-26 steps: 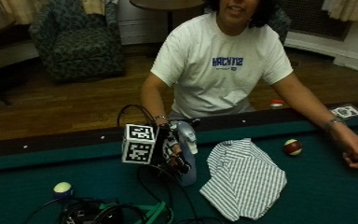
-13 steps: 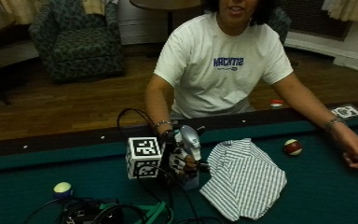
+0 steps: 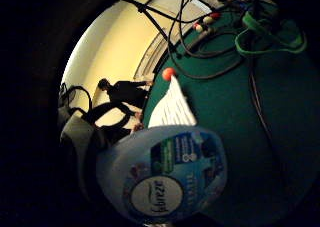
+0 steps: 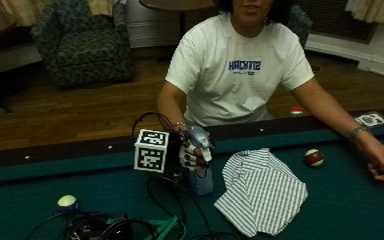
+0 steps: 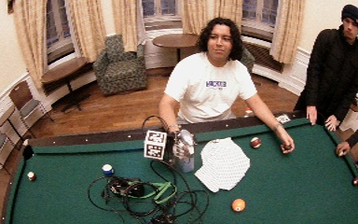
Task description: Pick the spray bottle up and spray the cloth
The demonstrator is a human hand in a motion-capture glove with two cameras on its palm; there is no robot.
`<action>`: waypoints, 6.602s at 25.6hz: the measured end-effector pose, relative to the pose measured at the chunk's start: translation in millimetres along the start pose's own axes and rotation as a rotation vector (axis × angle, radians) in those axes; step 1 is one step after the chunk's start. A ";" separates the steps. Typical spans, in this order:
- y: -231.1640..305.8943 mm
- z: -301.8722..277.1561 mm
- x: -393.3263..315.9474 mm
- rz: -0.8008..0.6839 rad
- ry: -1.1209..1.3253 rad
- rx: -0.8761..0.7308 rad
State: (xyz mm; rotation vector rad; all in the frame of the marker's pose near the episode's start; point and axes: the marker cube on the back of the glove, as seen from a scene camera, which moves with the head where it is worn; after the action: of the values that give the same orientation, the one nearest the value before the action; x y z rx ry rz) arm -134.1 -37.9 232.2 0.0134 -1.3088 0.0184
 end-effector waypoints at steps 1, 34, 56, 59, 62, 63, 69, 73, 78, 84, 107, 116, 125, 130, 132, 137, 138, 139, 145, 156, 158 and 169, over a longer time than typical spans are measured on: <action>3.2 -2.7 -6.4 -0.011 -0.012 -0.009; -1.6 19.6 -184.6 0.505 0.519 -0.682; 25.7 128.3 -21.7 1.039 0.936 -1.146; 33.9 131.2 -7.4 1.070 0.977 -1.180; 39.2 132.3 0.0 1.081 1.011 -1.204; 40.3 133.0 1.0 1.080 1.019 -1.209; 40.5 138.3 -5.7 1.023 1.021 -1.202; 34.1 137.7 -20.6 0.949 0.976 -1.163; 27.0 126.0 -49.5 0.836 0.853 -1.069; 9.3 112.7 -98.0 0.580 0.618 -0.906; 2.3 225.8 -172.2 -0.139 0.053 -0.464; -8.1 314.6 -124.5 -0.147 0.021 -0.386; -17.2 385.5 -72.9 -0.143 -0.004 -0.394; -22.9 405.1 -64.6 -0.161 -0.038 -0.373; -28.0 410.8 -63.7 -0.172 -0.042 -0.355; -43.3 424.9 -61.4 -0.183 -0.044 -0.337; -45.4 427.3 -60.7 -0.182 -0.046 -0.340; -47.0 429.1 -60.1 -0.180 -0.049 -0.344; -47.6 432.0 -57.4 -0.148 -0.064 -0.389; -36.8 417.1 -36.0 -0.028 0.045 -0.577; -33.0 404.6 -29.7 -0.014 0.115 -0.604; 10.4 278.7 -46.0 -0.185 0.619 -0.664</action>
State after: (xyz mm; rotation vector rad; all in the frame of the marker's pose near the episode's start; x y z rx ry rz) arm -415.3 -33.4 260.0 -0.4081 -0.6425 -0.5317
